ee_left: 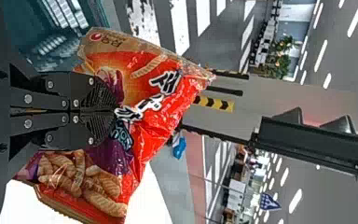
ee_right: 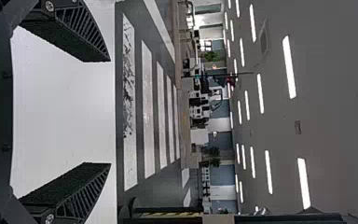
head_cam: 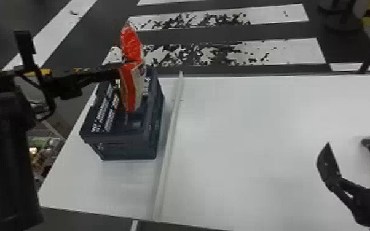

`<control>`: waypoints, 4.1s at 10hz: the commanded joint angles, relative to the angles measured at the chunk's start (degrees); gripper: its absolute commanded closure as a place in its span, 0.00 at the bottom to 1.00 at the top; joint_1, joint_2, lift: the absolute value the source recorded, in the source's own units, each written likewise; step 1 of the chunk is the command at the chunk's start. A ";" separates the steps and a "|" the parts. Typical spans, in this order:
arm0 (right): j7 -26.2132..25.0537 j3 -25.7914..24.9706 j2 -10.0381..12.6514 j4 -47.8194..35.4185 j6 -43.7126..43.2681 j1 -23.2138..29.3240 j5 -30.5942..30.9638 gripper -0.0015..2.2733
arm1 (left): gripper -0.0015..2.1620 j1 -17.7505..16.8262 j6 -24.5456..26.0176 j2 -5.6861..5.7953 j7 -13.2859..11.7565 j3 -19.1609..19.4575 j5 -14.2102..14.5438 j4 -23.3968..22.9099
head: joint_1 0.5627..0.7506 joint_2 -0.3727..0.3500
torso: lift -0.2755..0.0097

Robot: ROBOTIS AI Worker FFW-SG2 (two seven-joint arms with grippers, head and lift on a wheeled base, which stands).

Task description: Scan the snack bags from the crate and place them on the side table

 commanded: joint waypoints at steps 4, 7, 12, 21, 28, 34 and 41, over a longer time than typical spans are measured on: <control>-0.08 -0.36 0.01 0.00 -0.27 0.24 -0.15 0.04 | 0.99 4.78 1.99 -9.31 4.15 -13.29 -2.43 -7.04 | 0.70 0.52 | 0.64; -0.61 -0.80 0.01 -0.08 -0.62 0.68 -0.41 0.04 | 0.99 6.63 0.94 -14.94 11.01 -23.66 -3.22 -4.67 | 0.70 0.36 | 0.64; -0.70 -1.06 0.01 -0.08 -1.50 0.94 -1.20 0.04 | 0.99 6.36 -1.35 -16.84 21.73 -39.83 -8.14 5.70 | 0.70 0.09 | 0.64; -0.61 -1.15 0.01 -0.61 -1.68 1.56 -1.38 0.04 | 0.02 11.81 -7.50 -16.84 31.22 -36.67 -2.43 -0.36 | 0.70 0.05 | 0.64; 7.48 -5.72 -0.08 -10.54 24.86 2.18 -11.84 0.04 | 0.02 25.88 -16.82 -16.84 46.78 -13.55 8.82 -19.08 | 0.70 0.43 | 0.64; 15.65 -17.06 2.03 -16.08 76.90 -5.38 -32.93 0.04 | 0.03 32.64 -17.52 -16.84 58.64 -9.95 10.49 -22.25 | 0.70 0.72 | 0.64; 13.28 -18.03 1.94 -3.16 92.54 -21.20 -36.01 0.03 | 0.04 33.43 -16.99 -16.84 58.38 -9.60 11.10 -22.34 | 0.70 0.81 | 0.64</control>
